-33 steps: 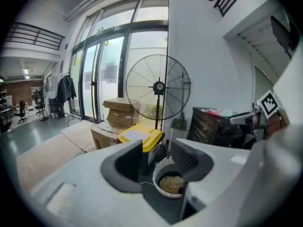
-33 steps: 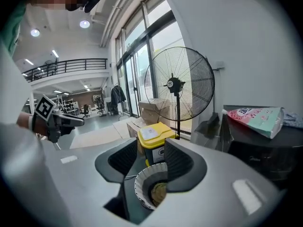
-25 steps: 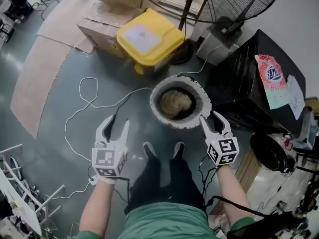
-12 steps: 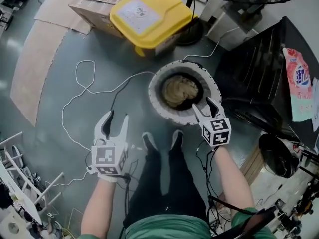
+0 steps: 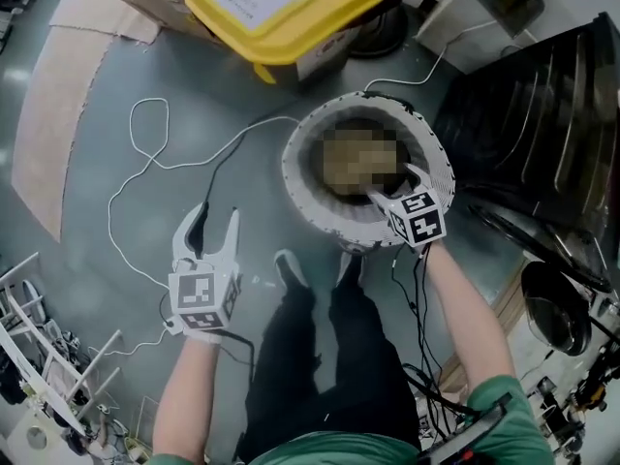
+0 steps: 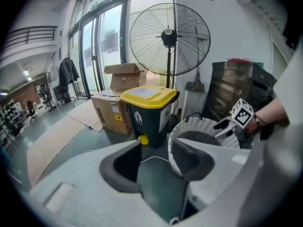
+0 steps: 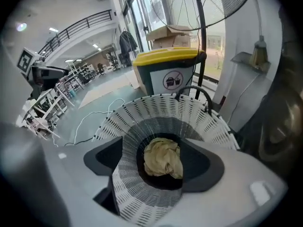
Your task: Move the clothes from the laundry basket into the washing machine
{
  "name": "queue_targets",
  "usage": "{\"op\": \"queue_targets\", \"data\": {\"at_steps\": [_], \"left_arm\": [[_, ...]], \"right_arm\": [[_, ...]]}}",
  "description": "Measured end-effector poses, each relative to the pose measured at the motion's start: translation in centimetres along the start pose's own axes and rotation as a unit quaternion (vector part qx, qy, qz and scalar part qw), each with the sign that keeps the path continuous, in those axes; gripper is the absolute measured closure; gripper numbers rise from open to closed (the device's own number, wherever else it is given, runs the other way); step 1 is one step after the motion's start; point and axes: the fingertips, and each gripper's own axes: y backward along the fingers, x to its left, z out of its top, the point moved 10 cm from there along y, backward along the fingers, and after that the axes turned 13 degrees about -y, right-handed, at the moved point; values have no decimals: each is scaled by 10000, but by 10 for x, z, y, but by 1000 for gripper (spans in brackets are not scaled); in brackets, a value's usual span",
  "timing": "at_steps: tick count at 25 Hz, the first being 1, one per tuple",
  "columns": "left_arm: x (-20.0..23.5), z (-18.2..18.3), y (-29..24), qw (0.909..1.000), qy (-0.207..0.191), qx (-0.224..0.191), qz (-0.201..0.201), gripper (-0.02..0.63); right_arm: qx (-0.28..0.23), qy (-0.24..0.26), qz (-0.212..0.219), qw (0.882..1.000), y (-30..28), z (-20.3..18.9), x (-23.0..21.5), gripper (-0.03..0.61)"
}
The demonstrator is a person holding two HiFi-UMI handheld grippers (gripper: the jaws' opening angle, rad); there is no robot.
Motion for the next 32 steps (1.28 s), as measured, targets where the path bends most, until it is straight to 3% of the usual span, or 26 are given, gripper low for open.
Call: {"op": "queue_targets", "data": {"at_steps": [12,20,23,27,30,32], "left_arm": [[6,-127,-107,10000,-21,6,11,408],[21,-197,-157,9998,-147,-17,133,409],[28,-218,-169,9996,-193,-34,206,410],[39,-238,-176,9992,-163,-40,375,423],[45,-245,-171,9986,-92,-17,516,438],[46,-243,-166,9983,-55,-34,583,448]], "right_arm": [[1174,-222,-96,9928,-231,-68,-67,106],[1878,448,-356,9805,-361,-117,-100,-5],[2206,327,-507,9735,-389,-138,-114,-5],[2313,496,-907,9674,-412,-153,-134,-5],[2359,536,-928,9658,-412,-159,-137,0],[2190,661,-855,9697,-412,-154,-136,57]]}}
